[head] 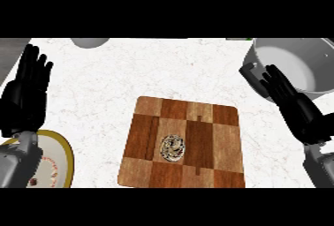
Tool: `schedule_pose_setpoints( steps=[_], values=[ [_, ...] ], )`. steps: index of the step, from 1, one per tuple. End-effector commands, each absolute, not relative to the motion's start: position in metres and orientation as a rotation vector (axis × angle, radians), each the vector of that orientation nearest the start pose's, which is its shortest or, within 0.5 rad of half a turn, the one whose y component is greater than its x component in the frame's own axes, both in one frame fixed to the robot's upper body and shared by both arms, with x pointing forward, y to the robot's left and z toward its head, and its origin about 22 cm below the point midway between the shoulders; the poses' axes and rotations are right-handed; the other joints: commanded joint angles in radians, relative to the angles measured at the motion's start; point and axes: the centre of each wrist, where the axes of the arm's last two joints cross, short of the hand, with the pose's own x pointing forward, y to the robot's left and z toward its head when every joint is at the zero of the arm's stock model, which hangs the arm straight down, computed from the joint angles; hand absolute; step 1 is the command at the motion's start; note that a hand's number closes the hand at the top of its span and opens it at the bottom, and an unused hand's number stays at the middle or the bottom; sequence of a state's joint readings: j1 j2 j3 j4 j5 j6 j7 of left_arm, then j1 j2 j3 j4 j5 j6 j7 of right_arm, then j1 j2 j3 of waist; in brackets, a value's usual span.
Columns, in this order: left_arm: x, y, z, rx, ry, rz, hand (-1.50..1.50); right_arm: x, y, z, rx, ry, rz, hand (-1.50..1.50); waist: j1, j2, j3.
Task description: Pick the cupcake from the cutting board and place it in the pot
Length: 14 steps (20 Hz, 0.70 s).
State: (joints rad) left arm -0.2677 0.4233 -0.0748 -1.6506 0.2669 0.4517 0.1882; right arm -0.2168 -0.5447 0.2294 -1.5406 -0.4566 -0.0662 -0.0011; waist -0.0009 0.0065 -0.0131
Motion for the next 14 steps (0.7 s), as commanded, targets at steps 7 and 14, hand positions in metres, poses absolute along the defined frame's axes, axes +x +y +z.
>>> schedule_pose_setpoints(
  steps=[7,14],
  values=[
    [0.26,0.315,0.054,0.462,-1.439,-0.053,0.0,0.242,-0.335,0.033,-0.694,-1.338,0.432,1.5,-0.017,-0.006,-0.027],
    [0.233,0.325,0.026,0.474,-1.345,-0.105,0.0,0.178,-0.24,0.005,-0.831,-1.631,0.19,-1.5,-0.056,-0.031,0.004]
  ],
)
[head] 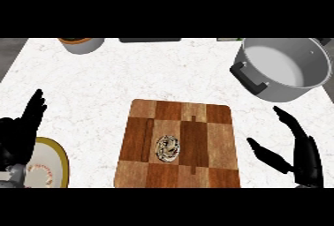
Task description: Pick the cupcake from the cutting board and place it in the pot
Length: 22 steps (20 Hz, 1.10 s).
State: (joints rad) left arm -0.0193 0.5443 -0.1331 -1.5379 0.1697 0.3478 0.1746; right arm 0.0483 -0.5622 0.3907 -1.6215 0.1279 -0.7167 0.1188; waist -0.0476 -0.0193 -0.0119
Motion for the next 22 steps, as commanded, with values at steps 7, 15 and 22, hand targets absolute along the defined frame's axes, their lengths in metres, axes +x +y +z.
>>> schedule_pose_setpoints(
  steps=[7,15,22],
  values=[
    [0.235,0.324,0.024,0.461,-1.392,-0.127,0.0,0.149,-0.198,0.016,-0.825,-1.447,0.376,-1.5,0.03,0.014,0.002],
    [0.238,0.324,0.026,0.421,-1.396,-0.165,0.0,0.184,-0.152,0.078,-0.79,-1.176,0.616,-1.5,0.072,0.02,0.005],
    [0.249,0.327,0.031,0.422,-1.408,-0.173,0.0,0.205,-0.098,0.086,-0.672,-0.847,0.857,-1.5,0.082,0.027,0.006]
  ],
)
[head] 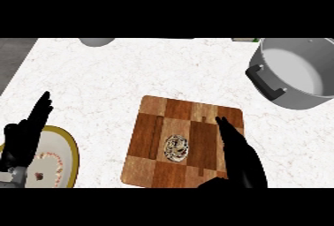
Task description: Pick the cupcake from the cutting board and place it in the pot
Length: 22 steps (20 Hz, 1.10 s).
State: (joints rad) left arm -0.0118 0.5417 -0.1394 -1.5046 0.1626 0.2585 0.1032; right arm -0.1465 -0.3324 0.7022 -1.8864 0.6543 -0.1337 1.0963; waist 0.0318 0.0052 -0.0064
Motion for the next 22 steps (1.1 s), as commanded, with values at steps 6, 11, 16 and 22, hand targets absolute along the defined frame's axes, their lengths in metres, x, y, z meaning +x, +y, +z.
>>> schedule_pose_setpoints(
  steps=[6,11,16,22],
  values=[
    [0.242,0.32,0.026,0.411,-1.389,-0.167,0.0,0.238,-0.053,0.101,-0.599,-0.761,0.884,-1.5,-0.003,-0.002,0.004],
    [0.252,0.326,0.028,0.433,-1.397,-0.147,0.0,0.257,-0.047,0.109,-0.611,-0.703,0.943,-1.5,-0.026,-0.004,0.004],
    [0.238,0.328,0.016,0.425,-1.375,-0.168,0.0,0.278,-0.036,0.09,-0.633,-0.63,0.935,-1.5,-0.012,-0.003,0.005],
    [0.243,0.313,0.015,0.425,-1.399,-0.149,0.0,0.285,-0.027,0.081,-0.64,-0.582,0.977,-1.5,-0.021,-0.004,0.005]
  ],
)
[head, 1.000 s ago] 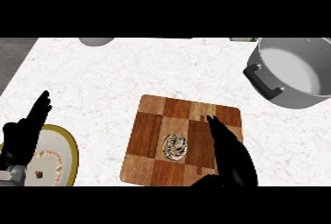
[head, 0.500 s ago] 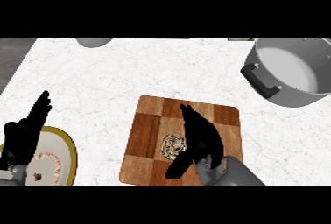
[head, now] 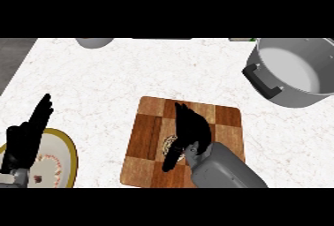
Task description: Pick the cupcake from the cutting board and place it in the pot
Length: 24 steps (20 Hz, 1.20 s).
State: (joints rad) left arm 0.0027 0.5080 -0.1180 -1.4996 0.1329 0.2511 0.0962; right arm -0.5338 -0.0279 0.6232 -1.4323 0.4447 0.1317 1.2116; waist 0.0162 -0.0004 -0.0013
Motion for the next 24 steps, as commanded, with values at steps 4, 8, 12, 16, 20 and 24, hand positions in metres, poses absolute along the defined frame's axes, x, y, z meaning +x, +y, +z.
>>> schedule_pose_setpoints(
  steps=[4,8,12,16,20,24],
  values=[
    [0.235,0.333,0.021,0.435,-1.381,-0.165,0.0,0.283,-0.034,0.073,-0.614,-0.561,0.971,-1.5,-0.012,-0.002,0.001],
    [0.233,0.323,0.015,0.442,-1.384,-0.156,0.0,0.287,-0.026,0.058,-0.635,-0.536,0.975,-1.5,-0.006,-0.001,0.001],
    [0.243,0.33,0.011,0.417,-1.372,-0.151,0.0,0.295,-0.016,0.063,-0.644,-0.538,0.959,-1.5,-0.003,0.003,0.0],
    [0.234,0.33,0.024,0.409,-1.38,-0.166,0.0,0.293,-0.028,0.036,-0.631,-0.511,0.974,-1.5,-0.002,0.0,0.001],
    [0.236,0.326,0.03,0.412,-1.387,-0.159,0.0,0.292,-0.021,0.036,-0.623,-0.517,0.97,-1.5,0.002,0.0,0.001],
    [0.229,0.337,0.022,0.438,-1.371,-0.155,0.0,0.281,-0.023,0.029,-0.613,-0.572,1.057,1.5,-0.009,-0.001,0.001]
  ],
)
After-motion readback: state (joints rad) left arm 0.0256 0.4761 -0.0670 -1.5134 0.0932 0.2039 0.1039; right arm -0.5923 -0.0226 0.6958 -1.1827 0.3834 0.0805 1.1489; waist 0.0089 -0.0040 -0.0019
